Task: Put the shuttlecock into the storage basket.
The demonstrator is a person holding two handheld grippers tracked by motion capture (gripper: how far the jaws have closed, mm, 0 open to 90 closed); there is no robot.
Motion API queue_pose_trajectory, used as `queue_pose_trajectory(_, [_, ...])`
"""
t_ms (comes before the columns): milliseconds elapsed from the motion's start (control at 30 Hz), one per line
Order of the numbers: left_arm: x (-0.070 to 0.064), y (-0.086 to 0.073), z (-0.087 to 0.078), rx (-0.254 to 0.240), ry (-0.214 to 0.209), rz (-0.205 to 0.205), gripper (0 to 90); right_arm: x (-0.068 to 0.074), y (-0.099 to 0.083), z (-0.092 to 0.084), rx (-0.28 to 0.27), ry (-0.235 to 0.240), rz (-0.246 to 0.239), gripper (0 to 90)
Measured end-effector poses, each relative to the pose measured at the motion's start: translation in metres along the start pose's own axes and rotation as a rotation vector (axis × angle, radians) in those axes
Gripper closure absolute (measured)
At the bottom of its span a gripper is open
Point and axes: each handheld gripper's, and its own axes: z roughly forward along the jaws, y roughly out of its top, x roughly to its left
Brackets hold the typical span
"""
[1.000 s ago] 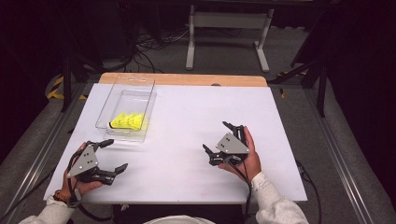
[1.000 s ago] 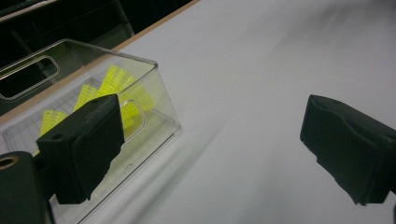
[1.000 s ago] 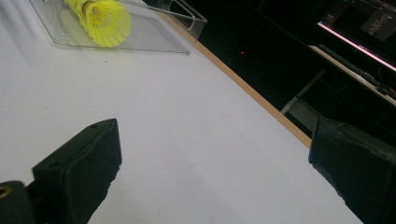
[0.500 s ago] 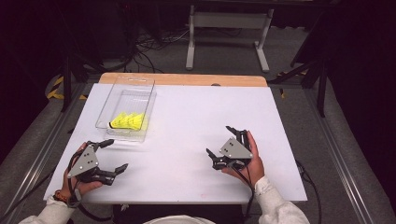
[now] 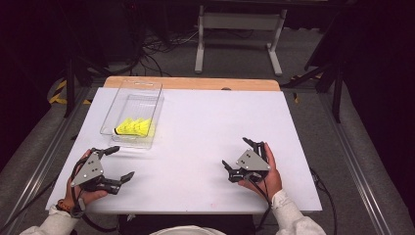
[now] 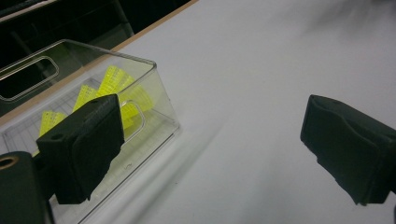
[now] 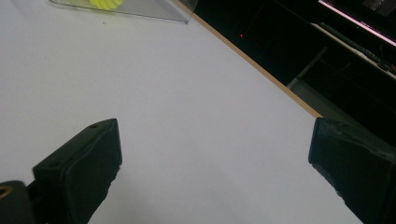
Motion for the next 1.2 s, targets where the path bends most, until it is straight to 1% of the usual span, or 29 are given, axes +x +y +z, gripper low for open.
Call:
queue_pose_trajectory(367, [-0.001,0.000,0.001,0.002,0.000,0.001,6.9,-0.002,-0.017,-0.007,0.028,0.003,0.031,3.6])
queue_pose_trajectory(567, [-0.001,0.000,0.002,0.003,0.002,0.003,6.7,-0.002,-0.023,-0.014,0.029,0.003,0.050,3.5])
queue_pose_trajectory(667, [-0.001,0.000,0.003,0.005,0.002,-0.002,6.7,-0.003,-0.029,-0.021,0.028,0.000,0.067,3.4])
queue_pose_trajectory(800, [-0.001,0.001,0.005,0.007,0.002,0.001,6.6,-0.003,-0.035,-0.028,0.027,-0.002,0.078,3.4])
queue_pose_trajectory(833, [-0.001,0.001,0.005,0.007,0.000,-0.003,6.6,-0.003,-0.038,-0.031,0.025,-0.002,0.091,3.4])
queue_pose_trajectory(867, [-0.001,0.001,0.006,0.008,0.001,-0.003,6.6,-0.003,-0.042,-0.035,0.024,-0.003,0.095,3.4])
queue_pose_trajectory(933, [-0.001,0.001,0.008,0.008,-0.001,-0.005,6.5,-0.003,-0.045,-0.038,0.025,-0.001,0.102,3.4])
queue_pose_trajectory(1067, [-0.001,0.002,0.010,0.014,-0.001,-0.001,6.6,-0.004,-0.046,-0.039,0.027,0.005,0.111,3.4])
queue_pose_trajectory(1200, [-0.002,0.001,0.011,0.018,0.002,0.002,6.6,-0.003,-0.045,-0.039,0.015,0.013,0.107,3.3])
